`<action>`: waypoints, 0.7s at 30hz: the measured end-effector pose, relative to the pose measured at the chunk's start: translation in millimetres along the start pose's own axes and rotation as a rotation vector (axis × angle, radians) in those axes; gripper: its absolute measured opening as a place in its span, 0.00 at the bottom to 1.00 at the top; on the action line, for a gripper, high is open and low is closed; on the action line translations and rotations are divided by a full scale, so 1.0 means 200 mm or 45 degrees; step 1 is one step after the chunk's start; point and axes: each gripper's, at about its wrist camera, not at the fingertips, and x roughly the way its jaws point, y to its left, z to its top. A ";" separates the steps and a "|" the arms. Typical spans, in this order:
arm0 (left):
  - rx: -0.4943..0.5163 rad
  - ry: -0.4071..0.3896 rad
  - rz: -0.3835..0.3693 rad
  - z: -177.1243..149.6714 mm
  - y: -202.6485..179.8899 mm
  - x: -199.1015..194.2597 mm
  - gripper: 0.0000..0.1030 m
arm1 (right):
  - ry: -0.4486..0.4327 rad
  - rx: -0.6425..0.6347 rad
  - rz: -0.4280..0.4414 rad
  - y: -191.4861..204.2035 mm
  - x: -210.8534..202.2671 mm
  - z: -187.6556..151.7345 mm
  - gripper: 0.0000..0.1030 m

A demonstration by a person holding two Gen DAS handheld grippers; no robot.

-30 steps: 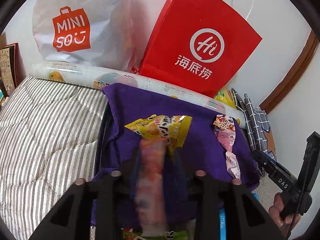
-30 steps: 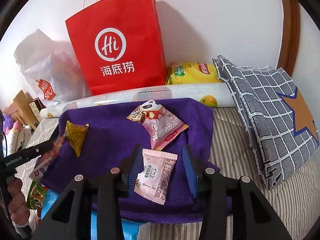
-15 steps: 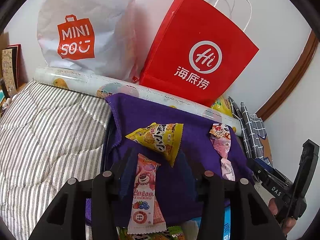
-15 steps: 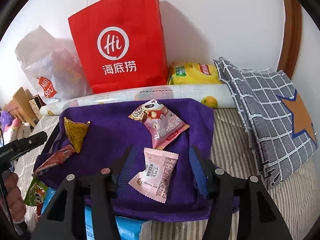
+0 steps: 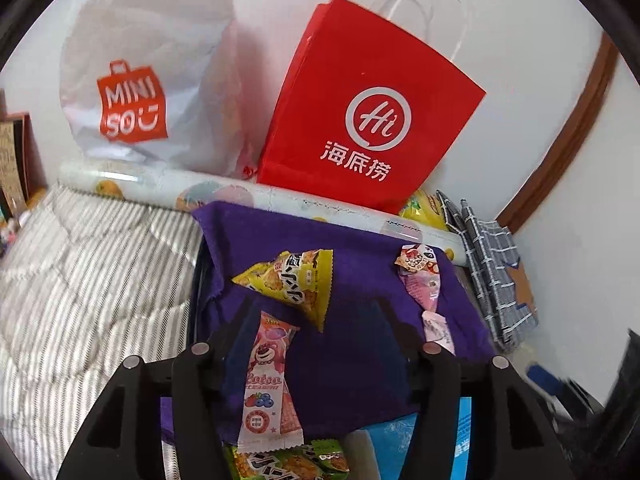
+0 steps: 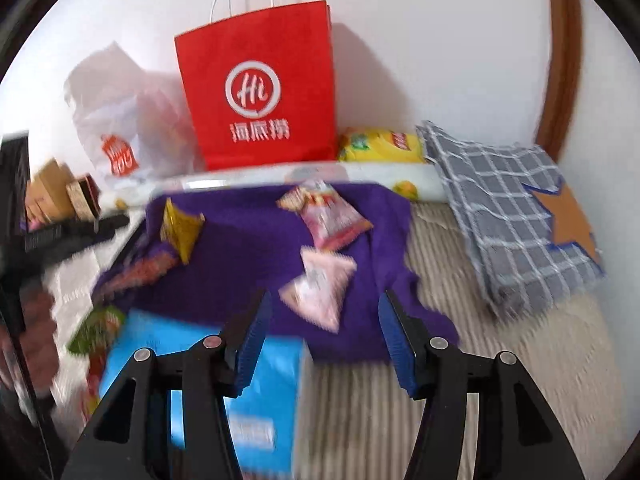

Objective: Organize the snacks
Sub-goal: 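Open the left tool to release the Lotso stick onto the towel, then grasp the pink peach packet with the right tool while the left tool moves to the pile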

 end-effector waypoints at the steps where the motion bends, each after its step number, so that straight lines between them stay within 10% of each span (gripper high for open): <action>1: 0.025 -0.008 0.021 0.00 -0.02 0.00 0.54 | 0.015 0.004 0.003 0.00 -0.03 -0.04 0.54; 21: 0.175 0.015 0.147 -0.25 0.14 -0.51 0.59 | 0.205 -0.036 0.036 0.25 -0.09 -0.56 0.47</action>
